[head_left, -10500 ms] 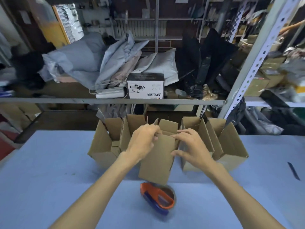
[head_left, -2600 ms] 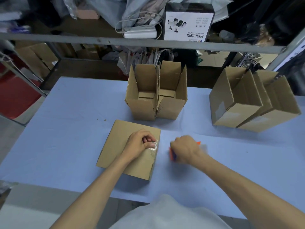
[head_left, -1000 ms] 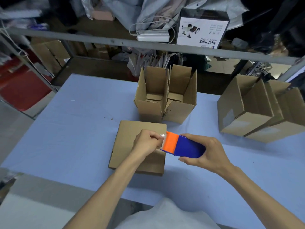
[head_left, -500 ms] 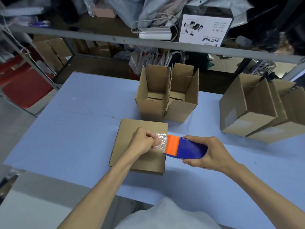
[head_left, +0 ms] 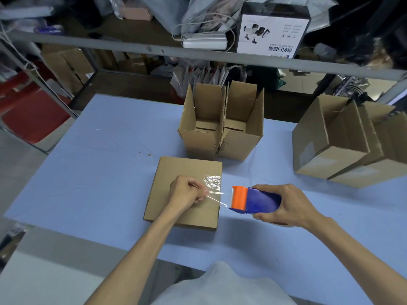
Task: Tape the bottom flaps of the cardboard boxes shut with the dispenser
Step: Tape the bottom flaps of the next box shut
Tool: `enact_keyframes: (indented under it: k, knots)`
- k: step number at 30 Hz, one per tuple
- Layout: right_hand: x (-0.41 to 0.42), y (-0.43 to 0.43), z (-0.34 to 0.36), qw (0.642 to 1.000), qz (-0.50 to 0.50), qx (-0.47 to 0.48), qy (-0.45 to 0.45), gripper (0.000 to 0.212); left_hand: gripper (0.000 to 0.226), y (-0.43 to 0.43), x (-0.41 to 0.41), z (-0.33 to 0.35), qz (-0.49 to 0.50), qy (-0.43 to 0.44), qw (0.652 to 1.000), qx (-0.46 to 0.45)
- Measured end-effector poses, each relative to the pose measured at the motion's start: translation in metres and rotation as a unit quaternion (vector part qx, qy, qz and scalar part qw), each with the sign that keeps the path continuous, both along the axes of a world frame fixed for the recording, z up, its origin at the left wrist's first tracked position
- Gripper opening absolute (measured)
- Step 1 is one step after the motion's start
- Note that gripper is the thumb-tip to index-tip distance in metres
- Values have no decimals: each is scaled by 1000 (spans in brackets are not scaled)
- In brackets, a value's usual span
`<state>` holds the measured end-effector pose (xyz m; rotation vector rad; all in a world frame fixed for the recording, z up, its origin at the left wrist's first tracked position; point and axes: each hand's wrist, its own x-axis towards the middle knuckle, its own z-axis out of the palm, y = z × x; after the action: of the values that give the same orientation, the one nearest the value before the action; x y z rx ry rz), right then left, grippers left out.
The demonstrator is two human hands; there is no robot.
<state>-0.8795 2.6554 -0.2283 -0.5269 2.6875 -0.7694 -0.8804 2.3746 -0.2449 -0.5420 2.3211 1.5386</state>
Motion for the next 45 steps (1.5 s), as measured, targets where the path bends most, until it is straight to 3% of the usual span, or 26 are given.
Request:
enact_keyframes:
  k: [11,13,15,16,21,31,36,41,43,45]
  knots:
    - [-15,0,-7,998,21,53,-5,69,12,11,5,-20,-14,87,994,-59]
    - [-15,1,-7,998,17,56,-4,70,36,11,3,-20,-31,90,994,-56]
    - [-15,2,-8,998,11,59,-2,71,85,9,2,-21,-39,76,996,-38]
    - [-15,3,-8,998,8,57,-2,71,91,9,2,-22,-35,77,996,-33]
    - [-14,2,-10,999,2,52,1,70,39,10,9,-26,-4,98,994,-54]
    - [-17,-4,-15,997,16,76,5,72,45,15,11,-35,6,106,984,-145]
    - [-18,-5,-17,996,19,85,12,71,59,22,7,-31,-13,85,979,-183]
    - [-19,-5,-21,994,36,104,18,73,76,10,2,-24,-41,41,956,-289]
    - [-19,-6,-22,994,33,103,19,73,68,8,5,-24,-54,80,952,-291]
    - [-20,-8,-24,992,43,114,16,73,47,14,7,-25,-103,169,945,-259]
